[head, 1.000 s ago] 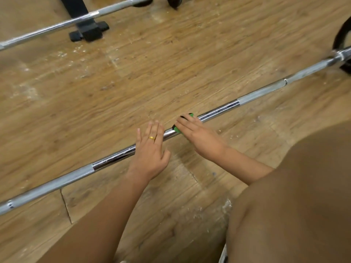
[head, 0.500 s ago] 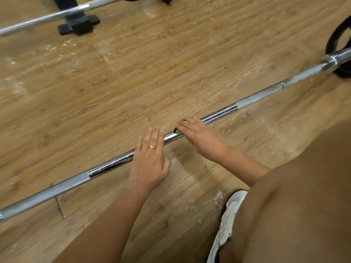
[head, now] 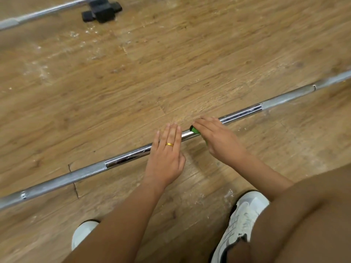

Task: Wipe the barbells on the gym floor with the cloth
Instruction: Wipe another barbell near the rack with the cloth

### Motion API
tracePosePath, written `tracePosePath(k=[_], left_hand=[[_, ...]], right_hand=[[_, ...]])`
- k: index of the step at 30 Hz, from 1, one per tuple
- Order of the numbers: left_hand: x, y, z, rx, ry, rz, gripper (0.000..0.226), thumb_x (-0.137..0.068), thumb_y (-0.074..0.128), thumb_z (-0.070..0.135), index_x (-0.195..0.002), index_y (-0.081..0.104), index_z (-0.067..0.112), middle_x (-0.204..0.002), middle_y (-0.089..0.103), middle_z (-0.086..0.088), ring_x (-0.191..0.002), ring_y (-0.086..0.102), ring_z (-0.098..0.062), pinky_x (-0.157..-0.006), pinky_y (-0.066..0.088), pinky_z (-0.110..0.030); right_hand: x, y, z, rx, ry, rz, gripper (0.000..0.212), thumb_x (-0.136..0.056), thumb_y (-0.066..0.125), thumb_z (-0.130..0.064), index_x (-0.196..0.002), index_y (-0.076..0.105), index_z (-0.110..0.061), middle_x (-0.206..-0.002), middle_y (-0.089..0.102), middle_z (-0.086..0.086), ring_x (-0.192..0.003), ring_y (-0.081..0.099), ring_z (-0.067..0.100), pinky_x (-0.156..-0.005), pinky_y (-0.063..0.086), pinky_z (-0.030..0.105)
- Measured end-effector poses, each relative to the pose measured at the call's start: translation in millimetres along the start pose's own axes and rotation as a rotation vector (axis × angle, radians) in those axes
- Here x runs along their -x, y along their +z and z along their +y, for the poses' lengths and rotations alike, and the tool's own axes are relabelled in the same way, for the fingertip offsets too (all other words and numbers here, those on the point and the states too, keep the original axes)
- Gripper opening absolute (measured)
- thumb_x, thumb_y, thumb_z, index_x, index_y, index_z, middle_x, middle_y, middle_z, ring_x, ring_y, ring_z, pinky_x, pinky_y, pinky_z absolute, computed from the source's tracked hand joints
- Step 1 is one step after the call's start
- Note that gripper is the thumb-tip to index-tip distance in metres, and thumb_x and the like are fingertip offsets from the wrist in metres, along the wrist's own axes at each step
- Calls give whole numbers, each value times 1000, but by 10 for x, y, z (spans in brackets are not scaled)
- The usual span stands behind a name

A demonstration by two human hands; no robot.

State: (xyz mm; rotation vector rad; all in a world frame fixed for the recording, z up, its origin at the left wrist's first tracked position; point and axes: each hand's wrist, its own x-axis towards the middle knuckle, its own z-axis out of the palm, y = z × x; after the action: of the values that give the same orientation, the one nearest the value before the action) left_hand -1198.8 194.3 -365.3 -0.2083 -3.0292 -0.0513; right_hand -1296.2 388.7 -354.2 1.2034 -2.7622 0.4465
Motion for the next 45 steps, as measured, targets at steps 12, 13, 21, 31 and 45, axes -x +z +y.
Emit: tracePosePath(k=[12, 13, 21, 31, 45], left_hand=[[-145, -45, -148, -10, 10, -50, 75, -92, 37, 31, -159, 18, 3, -167, 16, -13, -155, 14, -29, -126, 10, -48], [-170, -53, -166, -3, 8, -56, 75, -92, 37, 31, -159, 19, 3, -167, 18, -13, -154, 15, -29, -125, 10, -48], [-415, -73, -325, 50, -29, -71, 75, -92, 38, 34, -159, 21, 4, -165, 25, -12, -153, 19, -28, -124, 14, -47], [-655, -185, -370, 1, -26, -154, 73, -98, 24, 37, -160, 1, 7, -169, -2, -7, -156, -1, -22, -122, 10, -55], [-1226, -68, -46, 125, -161, -94, 69, -97, 28, 32, -159, 18, 3, -166, 21, -10, -155, 13, -23, -120, 10, -60]], right_hand=[[-129, 33, 86, 18, 40, -8, 72, -74, 64, 14, -142, 52, -7, -144, 54, 8, -139, 42, 29, -119, 27, 44], [-150, 41, 63, 21, 36, -6, 71, -75, 62, 14, -143, 52, -7, -145, 53, 9, -139, 42, 30, -119, 27, 45], [-460, -1, 226, 41, -106, -27, 62, -77, 61, 11, -137, 56, -2, -138, 59, 14, -132, 51, 35, -116, 33, 42], [-761, 1, 363, 1, -1, -10, 50, -88, 59, 7, -137, 56, -1, -140, 57, 16, -134, 49, 37, -114, 37, 49], [-1138, 35, 569, -25, -14, 1, 51, -81, 65, -3, -131, 61, -4, -132, 62, 13, -128, 53, 32, -115, 33, 39]])
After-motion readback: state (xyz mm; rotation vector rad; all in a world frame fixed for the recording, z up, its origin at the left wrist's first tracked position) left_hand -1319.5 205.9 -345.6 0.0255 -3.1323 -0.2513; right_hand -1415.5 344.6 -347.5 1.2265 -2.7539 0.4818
